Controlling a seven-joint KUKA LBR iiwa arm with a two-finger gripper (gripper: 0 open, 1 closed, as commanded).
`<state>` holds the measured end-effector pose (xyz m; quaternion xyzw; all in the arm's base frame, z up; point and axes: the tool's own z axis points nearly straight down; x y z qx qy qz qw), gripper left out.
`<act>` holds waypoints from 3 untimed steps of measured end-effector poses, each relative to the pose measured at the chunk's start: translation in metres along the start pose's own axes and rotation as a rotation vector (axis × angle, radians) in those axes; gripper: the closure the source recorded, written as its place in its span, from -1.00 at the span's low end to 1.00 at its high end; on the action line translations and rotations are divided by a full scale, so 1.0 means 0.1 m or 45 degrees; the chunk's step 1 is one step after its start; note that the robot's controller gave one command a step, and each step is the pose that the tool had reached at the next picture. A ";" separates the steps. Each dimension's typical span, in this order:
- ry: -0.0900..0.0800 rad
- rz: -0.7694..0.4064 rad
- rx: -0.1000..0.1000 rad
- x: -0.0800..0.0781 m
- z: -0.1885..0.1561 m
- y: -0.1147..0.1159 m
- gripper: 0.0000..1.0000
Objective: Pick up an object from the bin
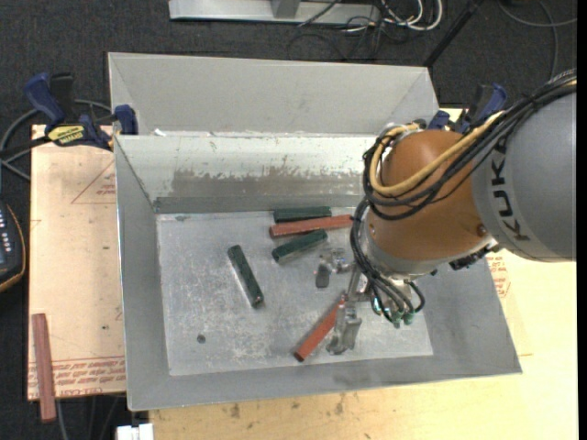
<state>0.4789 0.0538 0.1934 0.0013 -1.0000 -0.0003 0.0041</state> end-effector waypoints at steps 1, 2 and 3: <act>-0.029 -0.145 0.000 -0.07 1.24 -0.45 -1.00; -0.013 -0.149 0.000 -0.04 1.22 -0.44 1.00; -0.026 -0.167 0.003 -0.36 -0.45 -0.76 1.00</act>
Offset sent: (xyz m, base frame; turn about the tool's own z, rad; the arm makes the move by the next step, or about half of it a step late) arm 0.0019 -0.0446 -0.1227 -0.1200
